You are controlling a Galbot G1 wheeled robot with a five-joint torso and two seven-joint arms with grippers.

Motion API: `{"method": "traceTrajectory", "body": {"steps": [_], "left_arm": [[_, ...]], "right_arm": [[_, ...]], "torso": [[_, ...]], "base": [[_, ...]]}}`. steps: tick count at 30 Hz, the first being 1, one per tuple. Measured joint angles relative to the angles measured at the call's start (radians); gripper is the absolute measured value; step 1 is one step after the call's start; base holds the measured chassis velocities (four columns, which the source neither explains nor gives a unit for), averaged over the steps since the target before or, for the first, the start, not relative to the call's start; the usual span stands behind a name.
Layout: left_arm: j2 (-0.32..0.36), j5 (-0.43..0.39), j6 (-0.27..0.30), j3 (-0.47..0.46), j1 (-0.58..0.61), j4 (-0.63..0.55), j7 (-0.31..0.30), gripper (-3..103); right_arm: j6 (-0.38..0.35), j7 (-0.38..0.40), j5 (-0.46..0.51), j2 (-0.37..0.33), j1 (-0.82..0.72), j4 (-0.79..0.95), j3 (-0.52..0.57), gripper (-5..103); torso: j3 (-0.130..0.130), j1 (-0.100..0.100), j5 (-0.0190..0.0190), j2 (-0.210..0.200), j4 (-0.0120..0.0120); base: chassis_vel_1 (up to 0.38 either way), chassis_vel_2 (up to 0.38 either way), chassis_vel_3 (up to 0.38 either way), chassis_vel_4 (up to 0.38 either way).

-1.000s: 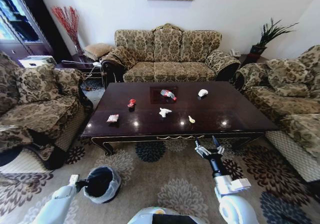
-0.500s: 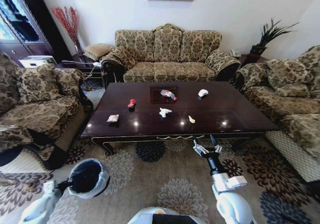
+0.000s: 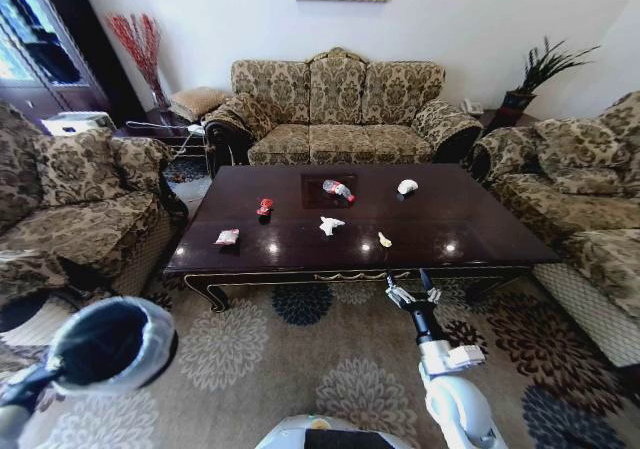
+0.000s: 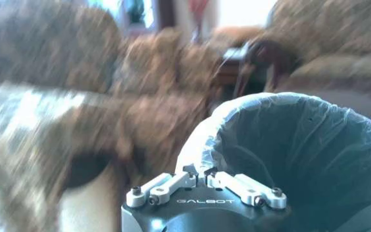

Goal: Move to the front of the table and place the trash on the table into the trash bin.

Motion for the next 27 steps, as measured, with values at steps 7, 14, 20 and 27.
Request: {"method": "traceTrajectory", "body": {"steps": [7,14,20,27], "left_arm": [[0.034,-0.055,0.033,-0.029,-0.009,-0.227,-0.023,3],[0.119,-0.095,0.034,0.004,-0.035,-0.373,-0.021,3],[0.217,-0.07,0.045,0.153,-0.101,-0.382,-0.018,3],[0.243,-0.05,0.044,0.203,-0.124,-0.376,-0.021,3]], "right_arm": [[0.023,0.016,-0.041,-0.009,0.011,0.002,0.012,100],[0.024,0.014,-0.063,-0.029,0.006,0.016,0.034,100],[0.006,0.02,-0.074,-0.037,-0.002,0.051,0.04,100],[0.002,0.024,-0.074,-0.041,-0.011,0.074,0.05,100]], "torso": [[0.0,0.0,-0.0002,0.0,0.0012],[0.0,0.0,0.0005,0.0,0.0009],[0.0,0.0,-0.0006,0.0,0.0007],[0.0,0.0,0.0001,0.0,0.0011]], "base": [[0.0,0.0,0.0,0.0],[0.0,0.0,0.0,0.0],[0.0,0.0,0.0,0.0],[0.018,0.017,-0.019,-0.019]]}}
